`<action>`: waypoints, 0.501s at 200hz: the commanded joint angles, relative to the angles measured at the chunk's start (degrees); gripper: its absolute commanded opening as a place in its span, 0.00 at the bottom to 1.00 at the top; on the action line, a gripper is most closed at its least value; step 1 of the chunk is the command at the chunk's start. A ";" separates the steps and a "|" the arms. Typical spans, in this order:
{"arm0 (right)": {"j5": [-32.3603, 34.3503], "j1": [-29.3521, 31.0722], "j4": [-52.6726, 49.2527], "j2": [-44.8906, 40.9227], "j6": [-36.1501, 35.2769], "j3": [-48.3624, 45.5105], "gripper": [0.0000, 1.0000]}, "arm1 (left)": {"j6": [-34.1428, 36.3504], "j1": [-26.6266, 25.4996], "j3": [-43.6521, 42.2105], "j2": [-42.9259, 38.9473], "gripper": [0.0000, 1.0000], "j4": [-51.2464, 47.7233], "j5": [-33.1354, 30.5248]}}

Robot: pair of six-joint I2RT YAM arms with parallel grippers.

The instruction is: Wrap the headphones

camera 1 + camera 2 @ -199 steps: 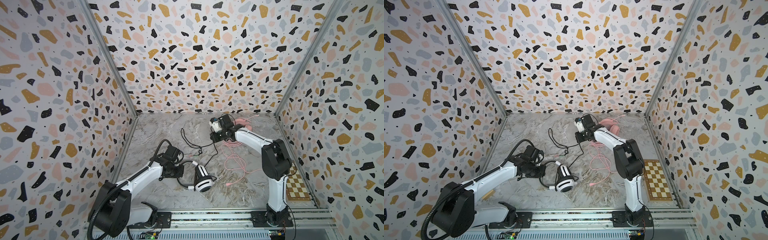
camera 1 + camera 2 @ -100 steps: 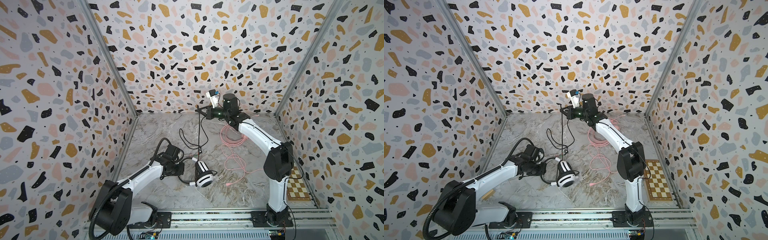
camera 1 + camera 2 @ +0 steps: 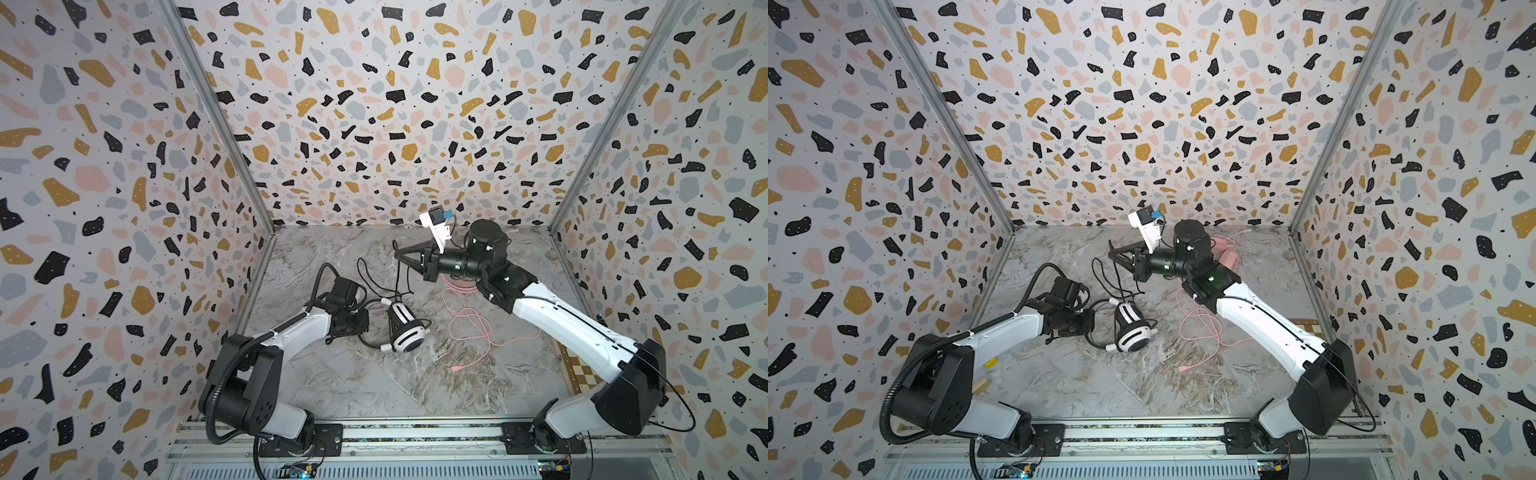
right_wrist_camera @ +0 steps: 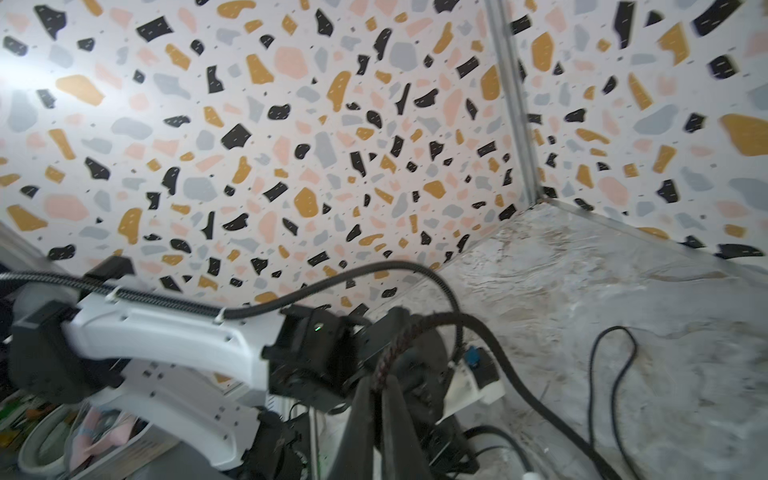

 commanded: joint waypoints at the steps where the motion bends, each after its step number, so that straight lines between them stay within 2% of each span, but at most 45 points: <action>1: 5.00 4.62 6.50 -6.66 0.17 -4.83 0.00 | -4.79 3.55 1.28 0.48 0.00 4.42 1.33; 21: 14.17 9.54 4.74 -11.13 -2.52 -11.41 0.00 | -7.62 6.11 2.70 -0.18 0.00 7.53 2.53; 54: 26.27 14.47 3.34 -16.22 -6.51 -18.10 0.00 | -11.73 9.04 5.23 -3.95 0.00 10.17 0.97; 70: 28.83 15.05 2.74 -16.92 -7.66 -19.43 0.00 | -14.19 10.16 5.33 -7.01 0.00 11.96 -0.02; 100: 30.09 15.16 3.28 -17.18 -8.13 -21.78 0.00 | -19.39 11.17 4.57 -13.78 0.00 15.27 -5.97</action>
